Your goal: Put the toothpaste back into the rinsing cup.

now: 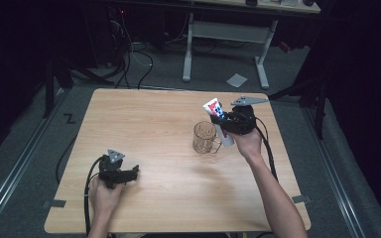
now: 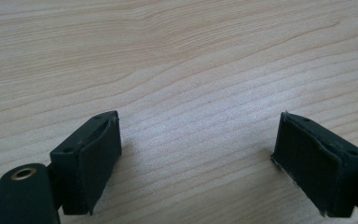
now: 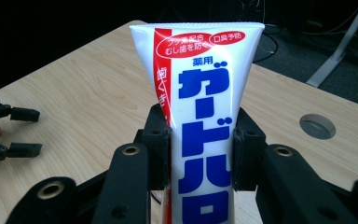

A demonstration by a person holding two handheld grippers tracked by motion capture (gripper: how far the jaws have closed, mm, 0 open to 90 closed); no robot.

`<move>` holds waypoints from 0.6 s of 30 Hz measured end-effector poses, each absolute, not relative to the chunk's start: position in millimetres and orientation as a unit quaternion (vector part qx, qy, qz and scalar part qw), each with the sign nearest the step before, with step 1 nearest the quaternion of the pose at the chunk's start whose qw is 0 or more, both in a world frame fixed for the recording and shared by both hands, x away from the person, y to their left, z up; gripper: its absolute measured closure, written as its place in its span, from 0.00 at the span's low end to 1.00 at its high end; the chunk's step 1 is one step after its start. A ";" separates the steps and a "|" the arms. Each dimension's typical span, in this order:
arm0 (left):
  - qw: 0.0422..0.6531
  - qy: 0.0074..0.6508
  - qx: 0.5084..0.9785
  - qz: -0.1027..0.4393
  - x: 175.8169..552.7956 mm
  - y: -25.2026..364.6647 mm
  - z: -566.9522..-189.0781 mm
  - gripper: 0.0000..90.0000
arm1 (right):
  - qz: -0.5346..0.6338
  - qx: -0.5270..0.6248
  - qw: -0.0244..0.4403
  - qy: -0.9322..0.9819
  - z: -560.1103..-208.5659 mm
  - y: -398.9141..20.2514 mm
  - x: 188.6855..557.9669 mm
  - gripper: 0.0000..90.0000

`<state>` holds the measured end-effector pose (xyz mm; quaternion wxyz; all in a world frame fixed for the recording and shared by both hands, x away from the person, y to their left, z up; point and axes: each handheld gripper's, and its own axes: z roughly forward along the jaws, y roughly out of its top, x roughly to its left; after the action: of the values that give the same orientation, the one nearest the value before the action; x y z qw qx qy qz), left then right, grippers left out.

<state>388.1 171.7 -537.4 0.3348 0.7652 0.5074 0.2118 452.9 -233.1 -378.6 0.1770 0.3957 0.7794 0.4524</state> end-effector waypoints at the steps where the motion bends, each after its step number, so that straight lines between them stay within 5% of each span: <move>1: 0.335 0.507 0.765 0.212 388.1 171.7 -537.4 0.17 | 0.453 0.396 0.178 0.779 -378.3 -232.5 454.2 0.73; 18: 0.334 0.506 0.767 0.211 388.2 172.1 -537.4 0.17 | 0.459 0.409 0.180 0.768 -380.3 -216.7 472.7 0.72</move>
<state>388.2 172.1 -537.4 0.3342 0.7665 0.5061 0.2113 472.7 -216.7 -380.3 0.1802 0.4091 0.7678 0.4590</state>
